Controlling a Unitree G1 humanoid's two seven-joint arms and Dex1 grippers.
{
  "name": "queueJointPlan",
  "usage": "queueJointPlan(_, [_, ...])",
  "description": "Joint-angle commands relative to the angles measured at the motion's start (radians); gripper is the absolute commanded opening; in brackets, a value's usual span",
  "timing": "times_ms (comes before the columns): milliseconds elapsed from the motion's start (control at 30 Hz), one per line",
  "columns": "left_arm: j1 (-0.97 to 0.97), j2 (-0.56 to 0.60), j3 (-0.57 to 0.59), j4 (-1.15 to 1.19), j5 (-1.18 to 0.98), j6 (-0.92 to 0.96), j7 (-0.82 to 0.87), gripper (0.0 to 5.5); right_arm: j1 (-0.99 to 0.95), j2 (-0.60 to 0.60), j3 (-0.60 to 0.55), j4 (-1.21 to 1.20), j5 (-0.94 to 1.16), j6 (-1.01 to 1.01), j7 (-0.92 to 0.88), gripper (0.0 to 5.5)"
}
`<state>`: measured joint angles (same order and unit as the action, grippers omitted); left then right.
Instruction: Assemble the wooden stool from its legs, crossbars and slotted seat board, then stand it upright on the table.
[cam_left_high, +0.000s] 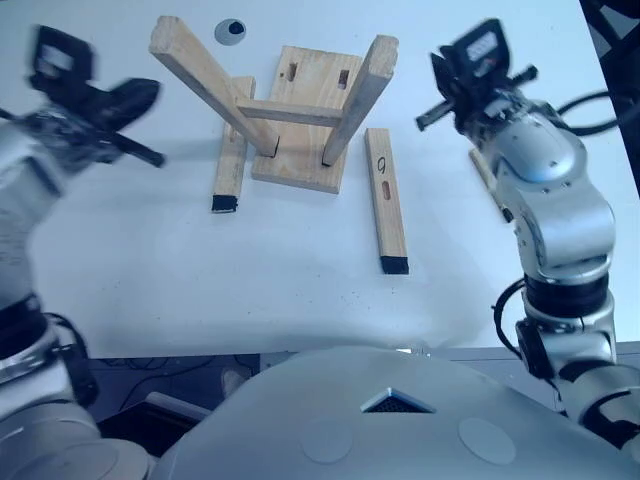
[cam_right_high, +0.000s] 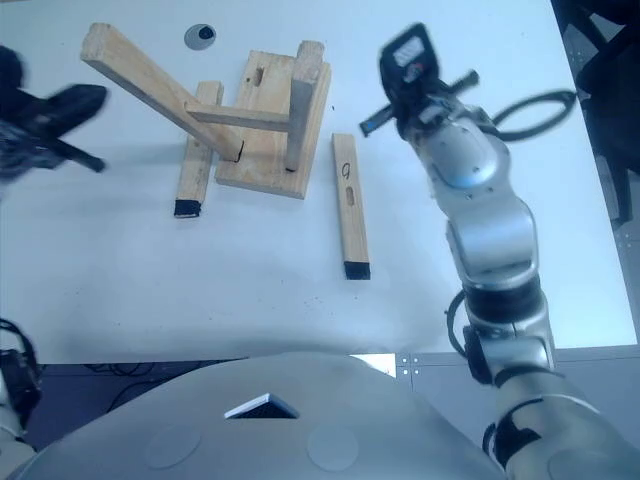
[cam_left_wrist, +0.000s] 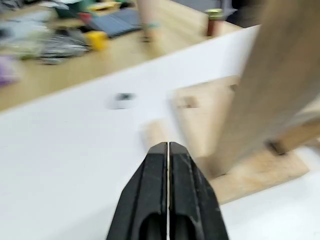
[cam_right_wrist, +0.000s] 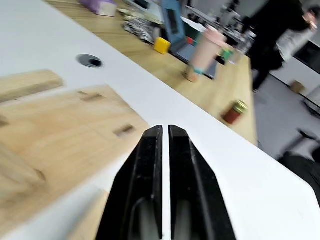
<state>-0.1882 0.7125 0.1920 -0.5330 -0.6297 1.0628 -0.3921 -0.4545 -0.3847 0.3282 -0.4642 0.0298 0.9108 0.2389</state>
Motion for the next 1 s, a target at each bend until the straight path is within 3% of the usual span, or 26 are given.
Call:
queueJointPlan(33, [-0.138,-0.129,-0.137,-0.055,-0.01,0.052,0.066,0.0,-0.123,0.1,0.182,0.147,-0.02,0.01,0.081,0.03])
queueJointPlan(233, [-0.155,-0.1,-0.16,0.048,0.113,0.024,0.083,0.0,-0.134,0.098,0.254,0.205,-0.047,-0.013,0.164,0.03])
queueJointPlan(400, [-0.271,-0.157,-0.25,0.284,0.253,-0.121,0.107,0.0,-0.184,0.119,0.263,0.282,-0.072,-0.075,0.224,0.03])
queueJointPlan(500, [-0.263,-0.13,-0.233,0.33,0.304,-0.174,0.093,0.0,-0.16,0.084,0.171,0.231,-0.008,-0.065,0.282,0.03])
queueJointPlan(600, [-0.217,-0.072,-0.173,0.324,0.312,-0.182,0.049,0.0,-0.054,0.005,0.024,0.068,0.186,-0.017,0.451,0.03])
queueJointPlan(767, [-0.18,-0.043,-0.11,0.328,0.318,-0.186,0.026,0.0,0.111,-0.224,-0.22,-0.099,0.561,0.051,0.793,0.03])
queueJointPlan(833, [-0.175,-0.052,-0.105,0.326,0.325,-0.186,0.027,0.0,0.162,-0.281,-0.207,-0.12,0.61,0.066,0.842,0.03])
queueJointPlan(1000, [-0.173,-0.065,-0.111,0.326,0.331,-0.19,0.018,0.0,0.281,-0.425,-0.036,-0.04,0.488,-0.068,0.932,0.03])
